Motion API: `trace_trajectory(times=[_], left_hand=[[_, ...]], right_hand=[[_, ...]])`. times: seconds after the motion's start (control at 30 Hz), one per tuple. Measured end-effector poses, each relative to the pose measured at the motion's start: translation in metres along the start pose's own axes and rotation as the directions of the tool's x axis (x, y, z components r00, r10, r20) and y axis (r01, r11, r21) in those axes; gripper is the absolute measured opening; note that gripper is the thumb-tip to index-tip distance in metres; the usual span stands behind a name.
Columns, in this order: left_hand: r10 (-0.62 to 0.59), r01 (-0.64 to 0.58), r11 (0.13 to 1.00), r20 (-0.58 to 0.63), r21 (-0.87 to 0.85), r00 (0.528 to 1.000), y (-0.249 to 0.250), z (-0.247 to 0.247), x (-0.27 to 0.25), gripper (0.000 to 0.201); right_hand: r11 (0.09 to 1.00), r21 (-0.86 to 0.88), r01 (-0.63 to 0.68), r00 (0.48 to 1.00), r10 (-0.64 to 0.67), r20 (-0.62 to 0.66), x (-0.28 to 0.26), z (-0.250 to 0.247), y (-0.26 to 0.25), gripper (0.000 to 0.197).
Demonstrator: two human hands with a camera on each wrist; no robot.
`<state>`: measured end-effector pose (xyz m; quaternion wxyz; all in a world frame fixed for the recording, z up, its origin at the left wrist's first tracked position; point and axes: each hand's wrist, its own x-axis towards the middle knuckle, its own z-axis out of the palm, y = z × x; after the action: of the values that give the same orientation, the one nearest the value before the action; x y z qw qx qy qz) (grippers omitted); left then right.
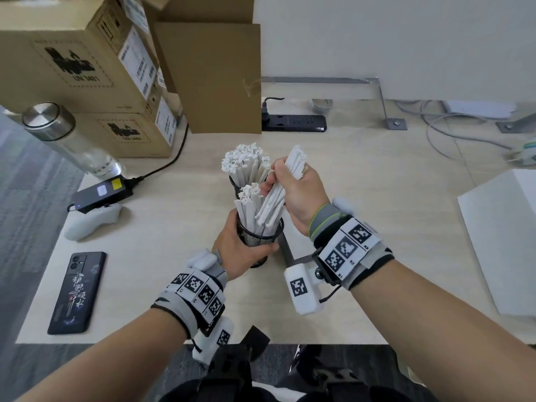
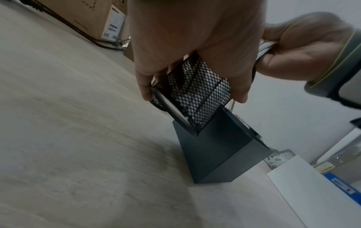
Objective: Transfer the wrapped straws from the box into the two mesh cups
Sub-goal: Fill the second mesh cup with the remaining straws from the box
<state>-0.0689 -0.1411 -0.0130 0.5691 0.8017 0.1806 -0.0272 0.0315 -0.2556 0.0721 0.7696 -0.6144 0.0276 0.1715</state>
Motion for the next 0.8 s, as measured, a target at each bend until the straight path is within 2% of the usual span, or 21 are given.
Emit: trace_trajectory(times=[0.13,0.23,0.27,0.3,0.33,0.43,0.47,0.5,0.53,0.6,0.67,0.7,0.73,0.77,0.8], left_hand=[[0.011,-0.011,1.000,-0.013,-0.014,1.000,0.002,-0.003,-0.003,0.086],[0.002,-0.003,0.999,-0.021,-0.047,1.000,0.003,-0.005,-0.003,0.082],[0.002,-0.004,0.998,-0.030,-0.064,1.000,0.004,-0.006,-0.004,0.080],[0.006,-0.010,0.997,-0.039,-0.083,0.999,0.005,-0.007,-0.003,0.078],[0.010,-0.014,0.995,-0.042,-0.095,0.999,0.005,-0.009,-0.002,0.078],[0.032,-0.035,0.993,-0.027,-0.115,0.999,0.006,-0.014,-0.002,0.080],[0.040,-0.042,0.992,-0.021,-0.121,0.999,0.005,-0.016,-0.003,0.083],[0.046,-0.048,0.991,-0.018,-0.125,0.999,0.003,-0.018,-0.003,0.086],[0.046,-0.048,0.991,-0.017,-0.125,0.999,0.001,-0.018,-0.003,0.087],[0.049,-0.051,0.992,-0.018,-0.114,0.999,-0.002,-0.019,-0.001,0.083],[0.047,-0.047,0.993,0.002,-0.112,0.999,-0.008,-0.020,0.001,0.078],[0.035,-0.034,0.993,0.007,-0.113,0.999,-0.012,-0.020,0.002,0.078],[0.019,-0.019,0.994,0.001,-0.112,1.000,-0.014,-0.022,0.001,0.079],[0.007,-0.008,0.995,-0.012,-0.101,1.000,-0.016,-0.025,-0.001,0.081],[-0.003,0.000,0.996,-0.027,-0.087,1.000,-0.018,-0.028,-0.002,0.083]], right_hand=[[1.000,0.006,0.009,0.999,-0.009,-0.031,-0.001,0.006,-0.002,0.019],[0.997,-0.016,-0.077,0.994,0.078,0.072,-0.006,0.011,-0.003,0.014],[0.991,-0.107,-0.084,0.988,0.097,0.120,-0.011,0.014,-0.002,0.008],[0.971,-0.234,-0.038,0.986,0.074,0.147,-0.013,0.016,-0.001,0.001],[0.933,-0.356,0.048,0.987,0.009,0.158,-0.015,0.017,0.000,0.010],[0.863,-0.435,0.258,0.966,-0.244,0.088,-0.012,0.017,-0.002,0.027],[0.810,-0.483,0.333,0.937,-0.340,0.075,-0.010,0.016,-0.004,0.031],[0.724,-0.559,0.403,0.903,-0.413,0.117,-0.008,0.013,-0.002,0.037],[0.638,-0.625,0.450,0.884,-0.416,0.212,-0.008,0.010,0.001,0.045],[0.457,-0.705,0.543,0.840,-0.287,0.461,-0.016,0.010,0.014,0.058],[0.334,-0.711,0.618,0.782,-0.171,0.600,-0.025,0.010,0.032,0.062],[0.322,-0.705,0.632,0.771,-0.173,0.612,-0.027,0.007,0.037,0.061],[0.348,-0.699,0.625,0.779,-0.216,0.589,-0.026,0.004,0.038,0.058],[0.402,-0.702,0.588,0.809,-0.283,0.515,-0.022,0.000,0.036,0.054],[0.476,-0.715,0.511,0.858,-0.335,0.390,-0.016,-0.006,0.032,0.048]])
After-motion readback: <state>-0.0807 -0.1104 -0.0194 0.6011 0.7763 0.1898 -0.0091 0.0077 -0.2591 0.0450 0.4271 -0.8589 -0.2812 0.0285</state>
